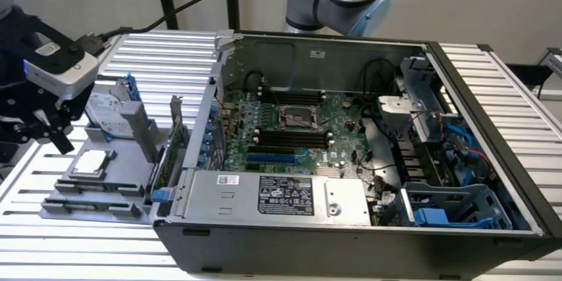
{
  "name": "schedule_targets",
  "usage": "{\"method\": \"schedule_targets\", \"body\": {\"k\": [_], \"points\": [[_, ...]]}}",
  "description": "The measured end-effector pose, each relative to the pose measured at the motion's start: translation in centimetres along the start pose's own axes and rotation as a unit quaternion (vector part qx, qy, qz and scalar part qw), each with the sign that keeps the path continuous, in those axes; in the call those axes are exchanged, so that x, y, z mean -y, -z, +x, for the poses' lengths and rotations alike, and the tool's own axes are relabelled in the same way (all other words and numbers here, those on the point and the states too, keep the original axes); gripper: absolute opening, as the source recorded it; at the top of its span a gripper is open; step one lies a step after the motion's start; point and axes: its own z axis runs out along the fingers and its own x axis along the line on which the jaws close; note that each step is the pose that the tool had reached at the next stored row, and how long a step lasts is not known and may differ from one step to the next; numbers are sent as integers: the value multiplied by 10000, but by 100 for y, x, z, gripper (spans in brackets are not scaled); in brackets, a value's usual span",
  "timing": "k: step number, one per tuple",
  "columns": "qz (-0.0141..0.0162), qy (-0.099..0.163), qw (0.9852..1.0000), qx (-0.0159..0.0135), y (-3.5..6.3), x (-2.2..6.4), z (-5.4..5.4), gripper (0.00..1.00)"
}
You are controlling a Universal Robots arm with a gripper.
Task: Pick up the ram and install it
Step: 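Pick up the ram and move it above insertion slot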
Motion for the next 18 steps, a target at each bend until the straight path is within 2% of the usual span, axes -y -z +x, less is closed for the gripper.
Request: {"method": "schedule_targets", "body": {"k": [4,9,14,18], "points": [[7,368,9993,0,-18,0,0,11],[15,819,9966,0,-41,0,-1,11],[23,1269,9919,0,-65,0,-1,11],[29,1633,9866,0,-90,0,-2,11]]}}
